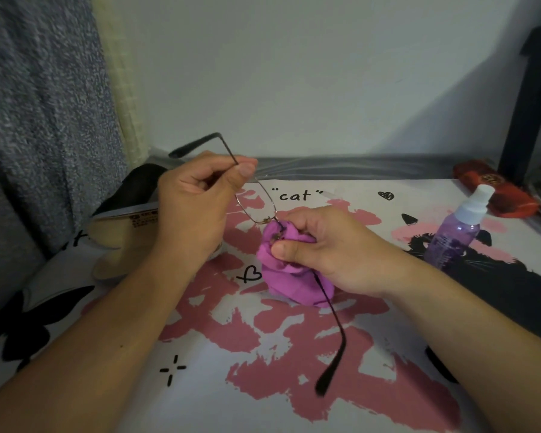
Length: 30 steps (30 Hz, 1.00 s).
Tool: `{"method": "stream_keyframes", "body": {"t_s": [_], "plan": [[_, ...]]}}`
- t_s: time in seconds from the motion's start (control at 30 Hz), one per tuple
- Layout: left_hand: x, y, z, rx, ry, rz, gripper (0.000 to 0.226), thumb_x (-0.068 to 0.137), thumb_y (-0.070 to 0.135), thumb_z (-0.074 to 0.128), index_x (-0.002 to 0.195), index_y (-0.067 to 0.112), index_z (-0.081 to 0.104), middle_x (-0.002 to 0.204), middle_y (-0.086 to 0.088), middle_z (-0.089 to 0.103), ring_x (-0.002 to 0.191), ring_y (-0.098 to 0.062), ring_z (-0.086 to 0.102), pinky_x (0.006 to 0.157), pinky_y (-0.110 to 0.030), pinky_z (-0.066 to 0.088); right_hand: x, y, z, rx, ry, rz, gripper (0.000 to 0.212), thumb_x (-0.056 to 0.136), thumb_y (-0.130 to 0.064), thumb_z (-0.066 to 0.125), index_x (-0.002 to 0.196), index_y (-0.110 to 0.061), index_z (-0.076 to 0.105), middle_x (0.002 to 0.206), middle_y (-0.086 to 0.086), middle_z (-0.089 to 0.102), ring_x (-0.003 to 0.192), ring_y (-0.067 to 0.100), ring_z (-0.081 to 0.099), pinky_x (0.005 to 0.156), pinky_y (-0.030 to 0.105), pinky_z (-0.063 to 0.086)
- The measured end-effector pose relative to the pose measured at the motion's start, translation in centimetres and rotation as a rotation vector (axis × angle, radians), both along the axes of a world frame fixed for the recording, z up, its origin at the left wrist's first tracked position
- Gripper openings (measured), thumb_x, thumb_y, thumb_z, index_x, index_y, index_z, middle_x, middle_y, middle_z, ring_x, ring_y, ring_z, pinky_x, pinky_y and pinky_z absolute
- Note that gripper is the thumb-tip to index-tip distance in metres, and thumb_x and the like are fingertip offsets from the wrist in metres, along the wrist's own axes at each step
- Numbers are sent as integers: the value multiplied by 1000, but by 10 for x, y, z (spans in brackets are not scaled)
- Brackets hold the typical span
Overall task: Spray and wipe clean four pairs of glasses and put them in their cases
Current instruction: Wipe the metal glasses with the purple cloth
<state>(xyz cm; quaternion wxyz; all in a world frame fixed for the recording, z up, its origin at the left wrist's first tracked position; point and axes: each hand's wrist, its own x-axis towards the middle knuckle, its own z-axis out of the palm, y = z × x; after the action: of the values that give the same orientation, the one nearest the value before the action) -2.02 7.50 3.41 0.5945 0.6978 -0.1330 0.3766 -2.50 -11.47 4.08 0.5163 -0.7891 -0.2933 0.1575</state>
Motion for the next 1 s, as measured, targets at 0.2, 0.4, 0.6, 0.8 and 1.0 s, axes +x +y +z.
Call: {"method": "stream_keyframes", "body": {"t_s": [0.2,0.4,0.6,0.8,1.0], "plan": [[3,2,-2,24,2,-2,13,85,14,74,94,24,74,80,17,74,80,1,69,75,-14,52,-3,-4,3,37,324,31,11,100,-2,53,100,-5,64,79,4,66,70,14,67,65,22,55],[2,1,-4,-4,13,-6,14,85,14,75,91,27,75,85,-14,72,78,-15,64,71,-22,53,-1,0,-1,79,307,-25,13,99,0,52,100,2,65,76,15,60,52,21,60,57,35,54],[2,2,-1,-24,34,14,12,87,14,74,94,24,74,82,-11,71,75,-8,62,67,-18,50,8,2,-4,157,193,-121,12,95,-5,62,98,2,71,77,0,72,68,8,64,68,19,48],[2,3,0,-70,56,0,12,81,31,72,91,25,74,72,16,69,65,4,59,56,-8,42,8,4,-6,134,77,-220,19,100,-9,52,90,-2,66,80,4,68,74,9,58,73,22,45],[1,2,0,-97,50,-14,15,81,29,73,93,21,75,78,2,67,57,3,55,52,-6,39,11,4,-7,151,64,-225,27,102,-8,49,79,-9,62,67,-8,62,67,5,55,66,15,44]]}}
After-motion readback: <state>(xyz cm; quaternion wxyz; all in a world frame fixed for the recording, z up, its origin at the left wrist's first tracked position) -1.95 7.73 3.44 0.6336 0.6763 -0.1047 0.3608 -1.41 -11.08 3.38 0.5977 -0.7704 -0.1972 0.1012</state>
